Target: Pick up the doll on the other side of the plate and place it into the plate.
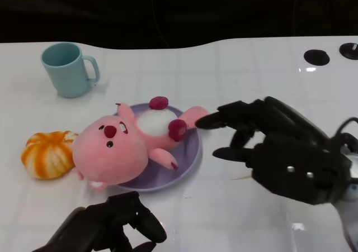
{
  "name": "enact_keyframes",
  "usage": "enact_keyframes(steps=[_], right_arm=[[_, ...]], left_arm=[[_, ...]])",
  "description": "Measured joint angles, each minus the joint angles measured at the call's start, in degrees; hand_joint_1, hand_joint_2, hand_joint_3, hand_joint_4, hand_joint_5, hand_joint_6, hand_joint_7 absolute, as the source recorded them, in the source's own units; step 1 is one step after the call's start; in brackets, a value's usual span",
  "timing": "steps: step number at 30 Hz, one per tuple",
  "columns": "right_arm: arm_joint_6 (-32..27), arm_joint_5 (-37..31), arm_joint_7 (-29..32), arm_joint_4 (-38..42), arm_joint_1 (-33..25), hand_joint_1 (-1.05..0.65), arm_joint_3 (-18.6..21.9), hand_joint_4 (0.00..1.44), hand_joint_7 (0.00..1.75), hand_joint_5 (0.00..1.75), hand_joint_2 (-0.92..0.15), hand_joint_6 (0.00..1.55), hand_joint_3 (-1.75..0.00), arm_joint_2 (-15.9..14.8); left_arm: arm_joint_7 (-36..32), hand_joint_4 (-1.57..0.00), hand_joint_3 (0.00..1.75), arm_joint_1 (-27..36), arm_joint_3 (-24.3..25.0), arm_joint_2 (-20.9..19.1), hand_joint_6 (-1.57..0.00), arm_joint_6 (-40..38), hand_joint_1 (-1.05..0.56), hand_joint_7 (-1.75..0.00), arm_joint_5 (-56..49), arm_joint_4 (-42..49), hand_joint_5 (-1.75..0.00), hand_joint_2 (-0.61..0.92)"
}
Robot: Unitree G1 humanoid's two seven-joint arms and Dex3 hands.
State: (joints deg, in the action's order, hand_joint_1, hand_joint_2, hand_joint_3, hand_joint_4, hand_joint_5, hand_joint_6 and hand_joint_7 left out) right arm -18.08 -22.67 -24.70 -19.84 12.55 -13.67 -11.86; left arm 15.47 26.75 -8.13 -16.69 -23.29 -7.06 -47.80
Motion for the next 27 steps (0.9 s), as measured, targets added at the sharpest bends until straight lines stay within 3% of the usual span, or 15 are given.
enact_keyframes(steps=[4,7,8,9,11,14,16,19,27], right_arm=[[-0.2,0.9,-0.1,-3.9,-3.5,-0.16,2.1,0.66,0.34,1.11,-0.91,0.91,-0.17,-2.8],[0.5,1.7,-0.5,-5.6,-6.3,-0.11,3.7,0.73,0.51,1.23,-0.87,0.93,-0.26,-5.6],[1.1,2.1,-0.7,-5.9,-7.2,-0.08,4.3,0.76,0.66,1.27,-0.80,0.91,-0.41,-6.6],[1.9,2.3,-1.0,-6.3,-8.2,-0.05,4.9,0.79,0.82,1.30,-0.66,0.87,-0.67,-7.7],[3.3,2.8,-1.7,-7.1,-10.0,-0.03,6.1,0.81,0.97,1.38,-0.54,0.86,-0.92,-9.8],[3.5,2.9,-3.4,-8.2,-11.9,-0.03,6.8,0.84,1.11,1.54,-0.45,0.86,-1.12,-13.1],[2.2,2.5,-5.1,-9.9,-13.1,-0.03,7.2,0.85,1.21,1.68,-0.44,0.84,-1.14,-15.2],[0.0,1.6,-6.9,-12.7,-14.2,-0.03,7.3,0.84,1.25,1.74,-0.44,0.82,-1.12,-17.5],[-3.4,-0.7,-5.9,-12.4,-14.8,-0.04,5.6,0.81,1.29,1.75,-0.51,0.78,-1.04,-17.4]], left_arm=[[0.0,-0.63,0.48,-0.6,0.0,0.0,-0.64,-0.7,-0.20,-1.23,-0.3,0.0,-1.56,0.91],[0.0,-0.63,0.47,-0.8,0.0,0.2,-0.64,-1.3,-0.20,-1.23,-0.1,0.0,-1.57,0.91],[0.0,-0.63,0.47,-0.9,0.0,0.2,-0.64,-1.4,-0.20,-1.23,-0.1,0.0,-1.57,0.91],[0.0,-0.63,0.47,-1.1,0.0,0.3,-0.64,-1.4,-0.20,-1.23,0.0,0.0,-1.57,0.91],[0.0,-0.63,0.47,-1.2,0.1,0.3,-0.64,-1.4,-0.20,-1.23,0.1,0.0,-1.57,0.91],[0.0,-0.63,0.48,-1.4,0.2,0.3,-0.65,-1.4,-0.20,-1.23,0.5,0.1,-1.57,0.91],[0.0,-0.63,0.48,-1.4,0.3,0.3,-0.64,-1.4,-0.20,-1.23,0.5,0.1,-1.57,0.91],[0.0,-0.64,0.48,-1.4,0.7,0.2,-0.65,-1.4,-0.19,-1.23,0.6,0.1,-1.57,0.90],[0.1,-0.63,0.49,-1.0,2.3,-0.3,-0.65,-1.2,-0.19,-1.23,1.2,0.3,-1.55,0.90]])
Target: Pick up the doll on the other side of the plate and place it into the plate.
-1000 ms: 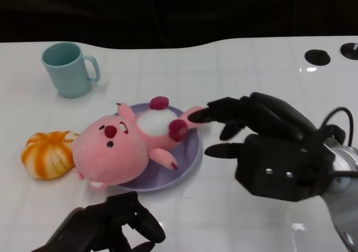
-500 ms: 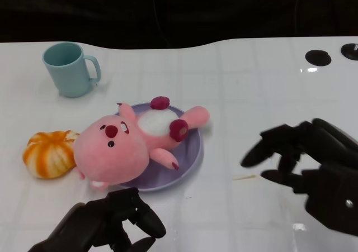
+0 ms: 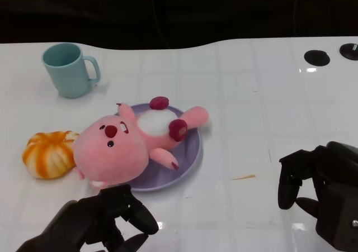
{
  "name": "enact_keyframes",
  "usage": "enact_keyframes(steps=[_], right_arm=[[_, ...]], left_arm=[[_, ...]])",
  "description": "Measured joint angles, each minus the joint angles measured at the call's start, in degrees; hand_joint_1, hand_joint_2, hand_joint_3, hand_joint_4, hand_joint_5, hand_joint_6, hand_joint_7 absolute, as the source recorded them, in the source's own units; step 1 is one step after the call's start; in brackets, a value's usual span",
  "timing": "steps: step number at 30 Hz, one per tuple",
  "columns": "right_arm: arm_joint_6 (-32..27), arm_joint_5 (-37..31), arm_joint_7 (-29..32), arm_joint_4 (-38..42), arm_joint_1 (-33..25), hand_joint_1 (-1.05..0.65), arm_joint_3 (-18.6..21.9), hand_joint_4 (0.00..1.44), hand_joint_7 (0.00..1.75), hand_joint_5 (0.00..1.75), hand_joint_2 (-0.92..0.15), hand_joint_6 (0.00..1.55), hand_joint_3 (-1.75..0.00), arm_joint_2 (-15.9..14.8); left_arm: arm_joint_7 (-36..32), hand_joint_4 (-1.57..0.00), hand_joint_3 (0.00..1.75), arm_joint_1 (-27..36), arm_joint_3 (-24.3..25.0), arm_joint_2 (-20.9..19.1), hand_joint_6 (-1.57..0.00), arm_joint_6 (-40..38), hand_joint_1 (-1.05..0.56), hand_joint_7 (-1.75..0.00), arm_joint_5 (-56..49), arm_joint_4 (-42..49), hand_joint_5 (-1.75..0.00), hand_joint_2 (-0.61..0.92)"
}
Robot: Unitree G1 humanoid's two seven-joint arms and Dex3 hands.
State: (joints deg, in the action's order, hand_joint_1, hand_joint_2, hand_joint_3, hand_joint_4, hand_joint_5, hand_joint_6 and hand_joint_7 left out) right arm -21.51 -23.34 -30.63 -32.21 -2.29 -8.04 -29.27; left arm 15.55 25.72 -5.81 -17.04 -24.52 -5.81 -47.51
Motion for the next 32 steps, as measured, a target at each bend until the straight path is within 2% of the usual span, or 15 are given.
enact_keyframes(steps=[14,20,32], right_arm=[[-1.3,0.3,0.9,3.4,0.6,-0.05,-2.0,0.77,1.28,1.73,-0.56,0.76,-0.95,1.1],[-1.3,0.2,1.0,4.1,1.0,-0.06,-2.7,0.78,1.18,1.69,-0.57,0.79,-0.91,1.1],[-1.0,-1.3,1.1,4.6,1.5,-0.12,-4.1,0.81,1.21,1.72,-0.60,0.81,-0.88,0.6]], left_arm=[[0.0,-0.62,0.48,2.0,0.4,-0.3,-0.62,2.8,-0.18,-1.25,0.1,0.1,-1.56,0.90],[0.0,-0.61,0.48,2.1,0.5,-0.3,-0.61,3.7,-0.19,-1.25,0.4,0.4,-1.55,0.91],[0.0,-0.62,0.49,2.1,1.2,-0.8,-0.62,3.8,-0.18,-1.23,0.6,0.6,-1.54,0.90]])
